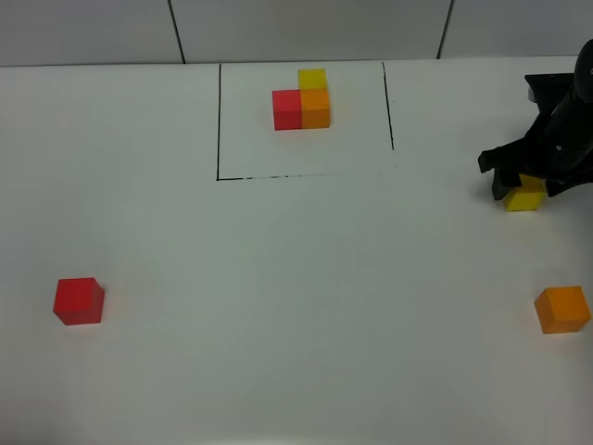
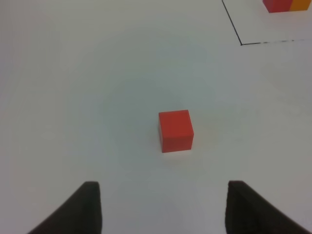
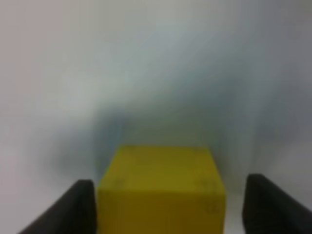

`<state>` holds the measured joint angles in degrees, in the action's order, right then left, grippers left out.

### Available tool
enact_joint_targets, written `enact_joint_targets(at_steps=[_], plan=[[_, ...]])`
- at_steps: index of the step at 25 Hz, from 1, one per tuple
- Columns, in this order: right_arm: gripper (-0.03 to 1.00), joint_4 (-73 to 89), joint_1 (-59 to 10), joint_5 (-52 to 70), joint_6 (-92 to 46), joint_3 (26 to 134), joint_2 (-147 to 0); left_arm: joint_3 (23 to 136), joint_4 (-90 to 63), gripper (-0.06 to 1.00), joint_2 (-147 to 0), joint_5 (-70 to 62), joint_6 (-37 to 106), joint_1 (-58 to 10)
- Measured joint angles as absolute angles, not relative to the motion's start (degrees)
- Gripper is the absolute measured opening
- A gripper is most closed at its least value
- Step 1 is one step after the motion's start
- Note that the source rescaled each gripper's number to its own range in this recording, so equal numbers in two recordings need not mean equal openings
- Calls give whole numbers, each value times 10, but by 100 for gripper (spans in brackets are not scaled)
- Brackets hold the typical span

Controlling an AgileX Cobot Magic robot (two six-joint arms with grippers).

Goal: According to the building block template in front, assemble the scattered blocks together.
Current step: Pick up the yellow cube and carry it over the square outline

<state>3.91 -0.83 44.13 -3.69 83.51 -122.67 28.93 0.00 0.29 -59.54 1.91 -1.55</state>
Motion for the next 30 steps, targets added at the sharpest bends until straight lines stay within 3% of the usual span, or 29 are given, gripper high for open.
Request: enact_joint_targets(at_steps=[2,7,10,20,30], plan=[[21,39,-8,443,-37,835,-1227,289,0,24,3,-595,19,-15],[22,39,-14,455,-57,835,-1222,289,0,24,3,-595,19,-15],[22,39,-54,459,-110,835,-1202,289,0,24,3,-595,19,-15],[22,77,-236,520,-524,836,-1184,289,0,24,3,-595,19,-15],[22,98,-293,553,-581,928,-1234,289,0,24,3,-595,18,-15]])
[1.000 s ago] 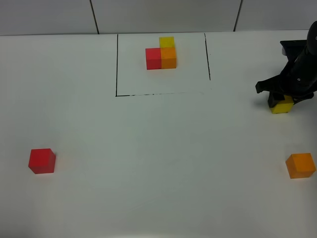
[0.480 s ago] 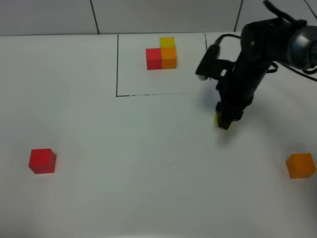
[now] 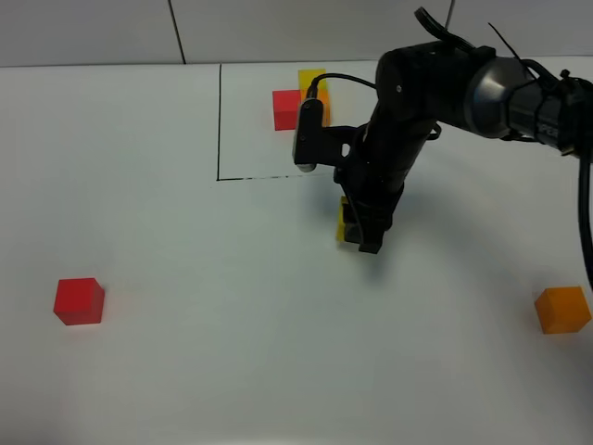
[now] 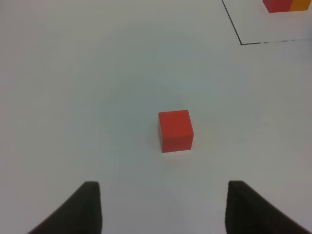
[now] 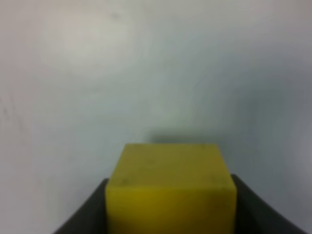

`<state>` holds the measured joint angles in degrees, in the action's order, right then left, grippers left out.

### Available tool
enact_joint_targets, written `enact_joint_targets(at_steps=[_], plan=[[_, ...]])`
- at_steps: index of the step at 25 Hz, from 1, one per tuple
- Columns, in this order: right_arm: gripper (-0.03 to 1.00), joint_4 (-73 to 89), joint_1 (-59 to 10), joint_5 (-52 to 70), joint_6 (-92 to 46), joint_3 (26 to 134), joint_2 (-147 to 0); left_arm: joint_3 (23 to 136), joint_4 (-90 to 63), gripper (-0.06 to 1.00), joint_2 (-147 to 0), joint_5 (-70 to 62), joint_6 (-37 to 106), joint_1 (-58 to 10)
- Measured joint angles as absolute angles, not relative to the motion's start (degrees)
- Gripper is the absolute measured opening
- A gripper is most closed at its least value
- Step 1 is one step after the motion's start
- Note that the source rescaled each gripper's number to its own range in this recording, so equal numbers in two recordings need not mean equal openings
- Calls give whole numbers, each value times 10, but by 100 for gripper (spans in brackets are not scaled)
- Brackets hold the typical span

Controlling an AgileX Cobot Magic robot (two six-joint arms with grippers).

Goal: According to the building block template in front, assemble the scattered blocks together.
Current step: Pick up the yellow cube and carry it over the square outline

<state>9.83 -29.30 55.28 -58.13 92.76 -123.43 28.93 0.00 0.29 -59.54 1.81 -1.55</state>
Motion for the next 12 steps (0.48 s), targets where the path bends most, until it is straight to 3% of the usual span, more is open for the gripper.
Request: enact_joint_targets(at_steps=[12], plan=[[22,52,-347,620,-591,1051,-1325,289,0,24,3,-595,18,-15]])
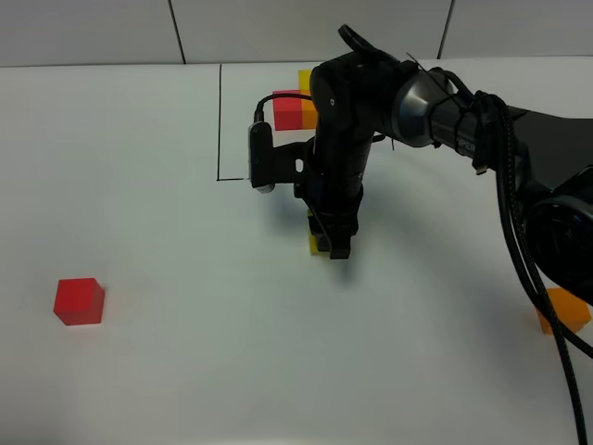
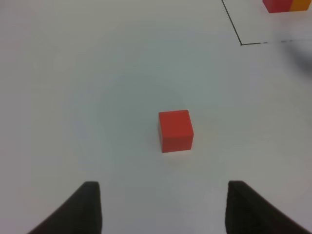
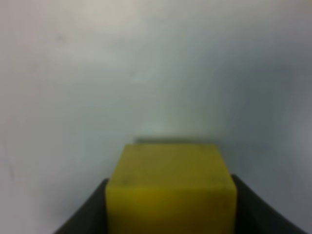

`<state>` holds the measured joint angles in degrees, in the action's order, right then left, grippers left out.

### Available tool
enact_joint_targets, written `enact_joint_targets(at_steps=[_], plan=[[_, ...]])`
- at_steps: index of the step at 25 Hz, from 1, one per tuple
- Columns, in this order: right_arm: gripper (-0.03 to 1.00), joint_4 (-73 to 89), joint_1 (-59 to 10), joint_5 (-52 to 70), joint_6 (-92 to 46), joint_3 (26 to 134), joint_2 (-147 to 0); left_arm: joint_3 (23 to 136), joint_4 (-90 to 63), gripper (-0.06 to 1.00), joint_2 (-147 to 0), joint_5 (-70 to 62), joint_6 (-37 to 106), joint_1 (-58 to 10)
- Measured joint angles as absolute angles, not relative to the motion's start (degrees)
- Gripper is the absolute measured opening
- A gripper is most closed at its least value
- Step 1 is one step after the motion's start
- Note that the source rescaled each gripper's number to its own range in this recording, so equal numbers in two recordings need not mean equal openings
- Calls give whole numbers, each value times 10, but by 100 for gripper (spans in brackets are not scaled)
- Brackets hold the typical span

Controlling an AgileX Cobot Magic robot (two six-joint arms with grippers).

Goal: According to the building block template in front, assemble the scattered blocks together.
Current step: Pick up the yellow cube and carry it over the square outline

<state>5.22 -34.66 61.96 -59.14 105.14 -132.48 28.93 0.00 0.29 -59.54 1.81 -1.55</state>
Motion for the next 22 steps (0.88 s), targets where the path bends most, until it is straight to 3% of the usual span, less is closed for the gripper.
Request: enact_joint_targets(at_steps=[22], plan=[[22,51,-351,573,-600,1056,-1345,289,0,24,3,-595,18,-15]])
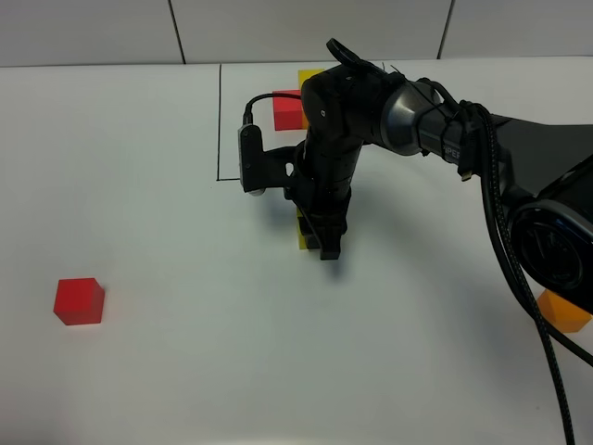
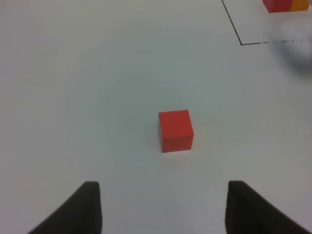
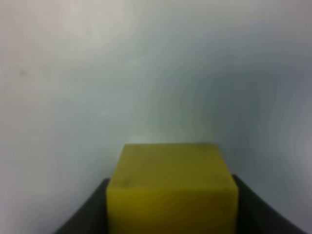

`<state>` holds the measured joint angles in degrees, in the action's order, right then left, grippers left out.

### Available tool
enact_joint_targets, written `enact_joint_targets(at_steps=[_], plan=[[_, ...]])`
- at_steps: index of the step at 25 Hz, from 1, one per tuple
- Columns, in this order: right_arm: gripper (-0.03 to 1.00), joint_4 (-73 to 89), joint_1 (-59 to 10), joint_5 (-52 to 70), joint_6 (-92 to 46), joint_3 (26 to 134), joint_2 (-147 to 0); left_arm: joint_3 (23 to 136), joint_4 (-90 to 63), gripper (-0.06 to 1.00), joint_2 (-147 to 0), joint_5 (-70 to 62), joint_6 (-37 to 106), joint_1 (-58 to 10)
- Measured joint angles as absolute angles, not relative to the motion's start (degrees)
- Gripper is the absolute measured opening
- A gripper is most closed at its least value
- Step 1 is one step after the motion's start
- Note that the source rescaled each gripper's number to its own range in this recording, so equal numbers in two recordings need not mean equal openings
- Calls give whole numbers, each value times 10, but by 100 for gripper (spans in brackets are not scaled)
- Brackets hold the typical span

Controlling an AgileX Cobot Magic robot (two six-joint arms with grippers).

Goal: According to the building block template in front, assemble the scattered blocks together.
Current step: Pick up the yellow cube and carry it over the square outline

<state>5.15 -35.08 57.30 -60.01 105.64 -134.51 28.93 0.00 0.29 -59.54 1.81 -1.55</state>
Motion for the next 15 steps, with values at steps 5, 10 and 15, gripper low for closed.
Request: enact_joint_targets(at_steps=[5,10,15], plan=[[22,51,-351,573,-598,1058,-1348,289,0,24,3,-595,18,-15],[22,51,-351,573,-598,1058,-1348,289,0,24,3,-595,18,-15],[22,51,-351,574,-598,1058,-1348,289,0,24,3,-595,19,-15]])
